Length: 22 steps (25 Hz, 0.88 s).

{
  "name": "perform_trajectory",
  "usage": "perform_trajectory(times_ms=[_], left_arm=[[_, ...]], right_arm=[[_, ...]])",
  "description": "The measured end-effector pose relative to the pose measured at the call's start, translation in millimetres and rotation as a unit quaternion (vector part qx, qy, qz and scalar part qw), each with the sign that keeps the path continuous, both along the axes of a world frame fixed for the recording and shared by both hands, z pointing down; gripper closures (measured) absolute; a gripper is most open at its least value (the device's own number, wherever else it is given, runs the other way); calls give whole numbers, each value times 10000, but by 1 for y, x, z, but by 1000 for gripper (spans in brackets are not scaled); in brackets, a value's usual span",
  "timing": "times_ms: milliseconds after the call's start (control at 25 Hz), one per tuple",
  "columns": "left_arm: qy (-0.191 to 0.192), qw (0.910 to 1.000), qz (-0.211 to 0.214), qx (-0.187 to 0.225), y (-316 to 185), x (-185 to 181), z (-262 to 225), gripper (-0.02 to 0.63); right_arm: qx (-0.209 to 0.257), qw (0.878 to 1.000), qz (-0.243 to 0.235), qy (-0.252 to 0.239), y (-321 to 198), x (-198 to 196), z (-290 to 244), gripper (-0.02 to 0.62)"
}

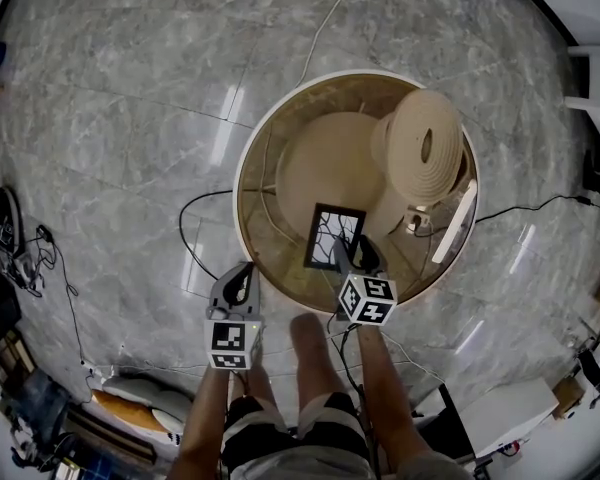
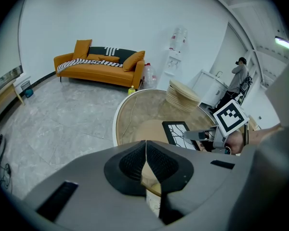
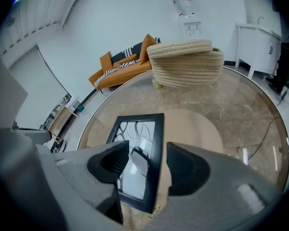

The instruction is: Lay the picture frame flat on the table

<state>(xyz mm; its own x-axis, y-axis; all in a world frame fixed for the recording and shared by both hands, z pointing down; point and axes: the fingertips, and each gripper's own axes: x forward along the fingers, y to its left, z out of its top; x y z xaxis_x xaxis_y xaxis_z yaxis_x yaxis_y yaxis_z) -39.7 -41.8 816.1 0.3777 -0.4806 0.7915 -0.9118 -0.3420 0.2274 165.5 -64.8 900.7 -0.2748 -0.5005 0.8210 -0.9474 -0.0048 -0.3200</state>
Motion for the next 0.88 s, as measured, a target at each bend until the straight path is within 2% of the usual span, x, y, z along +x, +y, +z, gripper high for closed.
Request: perform_trajectory(times_ms=[360, 680, 880], left_arm=[[44, 9999, 94, 97, 3, 2, -12, 584], [148, 9983, 364, 442, -7, 15, -48, 584], [193, 9964, 549, 612, -10, 22, -83, 584]], right_arm=[[37, 9998, 146, -139, 8, 6, -14, 354], [299, 9990, 224, -250, 6, 7, -55, 356], [520, 9983, 199, -166, 7, 7, -98, 385]])
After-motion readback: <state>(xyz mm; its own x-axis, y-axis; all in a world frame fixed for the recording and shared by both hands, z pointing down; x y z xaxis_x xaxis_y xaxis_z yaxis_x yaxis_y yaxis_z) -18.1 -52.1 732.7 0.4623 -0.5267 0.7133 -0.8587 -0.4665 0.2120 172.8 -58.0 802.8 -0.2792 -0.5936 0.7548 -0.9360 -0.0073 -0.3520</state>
